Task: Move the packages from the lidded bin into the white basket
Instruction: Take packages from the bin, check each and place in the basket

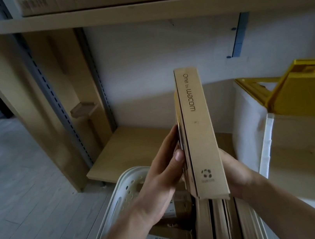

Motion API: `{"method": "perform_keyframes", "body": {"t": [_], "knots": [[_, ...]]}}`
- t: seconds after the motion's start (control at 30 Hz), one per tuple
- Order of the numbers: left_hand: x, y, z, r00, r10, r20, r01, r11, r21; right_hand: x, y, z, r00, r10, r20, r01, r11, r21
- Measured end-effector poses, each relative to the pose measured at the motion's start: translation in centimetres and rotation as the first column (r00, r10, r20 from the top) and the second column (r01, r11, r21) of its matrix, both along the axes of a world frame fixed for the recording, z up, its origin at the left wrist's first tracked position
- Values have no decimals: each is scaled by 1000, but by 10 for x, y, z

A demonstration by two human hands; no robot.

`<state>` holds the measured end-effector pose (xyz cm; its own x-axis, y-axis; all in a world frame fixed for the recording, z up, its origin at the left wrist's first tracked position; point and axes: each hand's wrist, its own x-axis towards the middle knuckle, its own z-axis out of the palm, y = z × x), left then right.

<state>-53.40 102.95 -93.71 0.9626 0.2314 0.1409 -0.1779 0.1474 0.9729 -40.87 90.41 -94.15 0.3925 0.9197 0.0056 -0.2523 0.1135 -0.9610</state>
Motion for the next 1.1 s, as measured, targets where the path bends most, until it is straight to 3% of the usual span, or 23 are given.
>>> {"method": "perform_keyframes", "body": {"t": [0.4, 0.53, 0.7, 0.83, 0.93, 1.1], "knots": [[0, -5, 0, 1000, -26, 1, 26, 1000, -3, 10, -4, -15, 993, -88, -84, 83, 994, -65], [-1, -1, 6, 996, 65, -63, -75, 983, -165, 11, 1, -16, 979, -183, -83, 172, 976, -130], [-10, 27, 18, 977, -145, 158, 195, 905, -377, 17, 1, -11, 921, -361, -147, 326, 921, -213], [-21, 42, 40, 990, 93, -107, -109, 981, -163, 21, -3, -7, 861, -507, 32, 498, 832, -245], [-19, 53, 44, 939, 309, -151, -322, 944, -70, 26, -10, -2, 776, -613, 153, 631, 751, -193], [-15, 56, 36, 908, 348, -236, -343, 937, 60, 27, -20, 10, 701, -642, 311, 699, 706, -118]]}}
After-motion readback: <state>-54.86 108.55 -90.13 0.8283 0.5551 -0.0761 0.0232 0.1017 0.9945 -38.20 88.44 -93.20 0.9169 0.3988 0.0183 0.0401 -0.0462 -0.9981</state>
